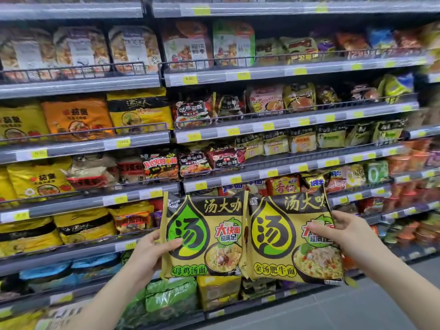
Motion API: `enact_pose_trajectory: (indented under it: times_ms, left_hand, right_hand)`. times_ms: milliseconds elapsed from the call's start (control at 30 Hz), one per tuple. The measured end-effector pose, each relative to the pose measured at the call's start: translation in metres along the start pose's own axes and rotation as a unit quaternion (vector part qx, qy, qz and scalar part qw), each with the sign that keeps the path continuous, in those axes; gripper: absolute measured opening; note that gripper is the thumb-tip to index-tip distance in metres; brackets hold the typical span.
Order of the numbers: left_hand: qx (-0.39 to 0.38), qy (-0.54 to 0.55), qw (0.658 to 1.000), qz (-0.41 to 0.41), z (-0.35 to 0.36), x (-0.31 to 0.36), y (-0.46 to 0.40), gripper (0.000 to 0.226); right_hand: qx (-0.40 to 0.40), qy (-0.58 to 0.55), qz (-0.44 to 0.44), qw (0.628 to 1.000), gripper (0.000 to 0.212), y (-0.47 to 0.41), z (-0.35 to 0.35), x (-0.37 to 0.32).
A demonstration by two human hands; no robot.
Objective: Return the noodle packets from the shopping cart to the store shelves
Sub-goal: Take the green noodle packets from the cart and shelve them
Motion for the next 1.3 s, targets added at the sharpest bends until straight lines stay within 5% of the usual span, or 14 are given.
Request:
enact_pose_trajectory:
  times_ms: [167, 400, 533, 733, 833, 1100, 1300]
  left_hand:
    - [0.013, -0.013, 1.0, -0.017, -0.002, -0.015, -0.029, 0.035]
    - [0.037, 0.001, 0.999, -0.017, -0.019, -0.023, -0.089, 0.056]
    - [0.04, -0.003, 0.999, -0.016, -0.031, -0.029, -0.129, 0.058]
    - [0.038, -0.016, 0.999, -0.008, -0.047, -0.045, -0.178, 0.104]
    - [0.048, -0.02, 0.999, -0.004, -0.05, -0.062, -0.196, 0.105]
    - [0.076, 0.003, 0.996, 0.035, -0.062, -0.138, -0.245, 0.102]
    - [0.114, 0.004, 0.987, 0.117, -0.07, -0.196, -0.287, 0.06]
  right_hand:
    - [-0.018, 0.011, 0.016, 1.0, 0.034, -0.044, 0.014, 0.005]
    - [-0.061, 0.027, 0.054, 0.996, 0.023, -0.122, 0.052, 0.012]
    - [-0.057, 0.043, 0.061, 0.996, 0.059, -0.167, 0.073, 0.012]
    - [-0.086, 0.068, 0.045, 0.993, 0.043, -0.226, 0.107, 0.018]
    - [-0.11, 0.061, 0.031, 0.992, 0.025, -0.253, 0.125, 0.032]
    - [-0.127, 0.047, -0.016, 0.991, 0.034, -0.333, 0.176, 0.114]
    - [-0.151, 0.019, -0.045, 0.987, 0.042, -0.401, 0.209, 0.187]
Point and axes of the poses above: each hand's wrist, its own y-axis away from the middle knuckle, its own z-axis out of the palm, x = y × z, the point moved 7 cm from there along -y, towards the middle knuckle, and after that the axes turned 9 degrees about z, right-handed, at the moved point
